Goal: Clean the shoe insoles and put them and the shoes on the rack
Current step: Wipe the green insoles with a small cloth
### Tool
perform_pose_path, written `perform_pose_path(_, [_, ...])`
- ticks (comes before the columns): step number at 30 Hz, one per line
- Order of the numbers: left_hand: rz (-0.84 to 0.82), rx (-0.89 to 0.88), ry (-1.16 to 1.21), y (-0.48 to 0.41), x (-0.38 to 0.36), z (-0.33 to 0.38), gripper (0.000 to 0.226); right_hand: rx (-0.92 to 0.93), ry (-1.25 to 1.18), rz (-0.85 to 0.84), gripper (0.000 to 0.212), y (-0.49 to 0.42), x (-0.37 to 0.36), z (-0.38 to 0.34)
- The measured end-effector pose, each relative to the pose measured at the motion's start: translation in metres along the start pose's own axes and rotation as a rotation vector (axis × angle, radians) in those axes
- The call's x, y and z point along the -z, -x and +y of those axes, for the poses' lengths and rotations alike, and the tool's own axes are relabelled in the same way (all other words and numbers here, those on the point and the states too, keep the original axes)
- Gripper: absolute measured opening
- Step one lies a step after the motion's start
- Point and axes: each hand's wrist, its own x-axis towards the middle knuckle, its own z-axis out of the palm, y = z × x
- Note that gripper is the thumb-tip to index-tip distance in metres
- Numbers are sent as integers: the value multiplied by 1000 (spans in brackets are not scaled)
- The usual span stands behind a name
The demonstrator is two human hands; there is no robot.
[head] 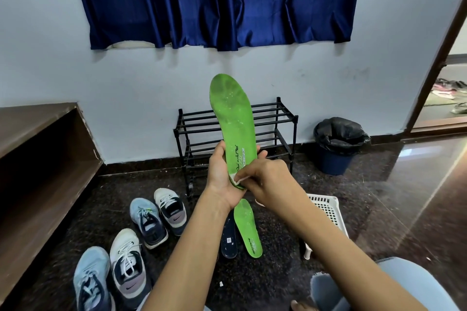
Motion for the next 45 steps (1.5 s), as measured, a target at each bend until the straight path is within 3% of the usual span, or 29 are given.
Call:
perform_pose_path(5, [-6, -19, -26, 1, -8, -8, 56, 4, 98, 69, 22, 5, 3, 0])
perform_pose_path(8, [7, -19, -23, -1, -9, -13, 57, -12, 11, 113, 17, 9, 7, -1])
perform_pose_path(14, [18, -35, -14, -10, -9, -16, 50, -87, 76, -55, 17, 8, 11, 14])
perform_pose_path(20, [14, 2, -31, -17, -19, -34, 54, -80, 18, 86, 16, 21, 15, 23])
perform_pose_path(26, [9, 19, -16, -29, -21, -46, 53, -185, 109, -99, 22, 21, 22, 43])
perform_pose_path(32, [-8, 44, -47, -38, -28, -60, 58, -150, 97, -1, 25, 25, 27, 45])
perform_pose_path(37, [-8, 21, -36, -41, -29, -58, 54, -199, 98, -101, 22, 23, 32, 54])
perform_pose_path(41, [-27, 22, -71, -39, -33, -56, 55, -175, 192, -16, 23, 22, 28, 53])
perform_pose_path(45, [-25, 7, -61, -39, -30, -48, 55, -151, 71, 48, 20, 22, 25, 46])
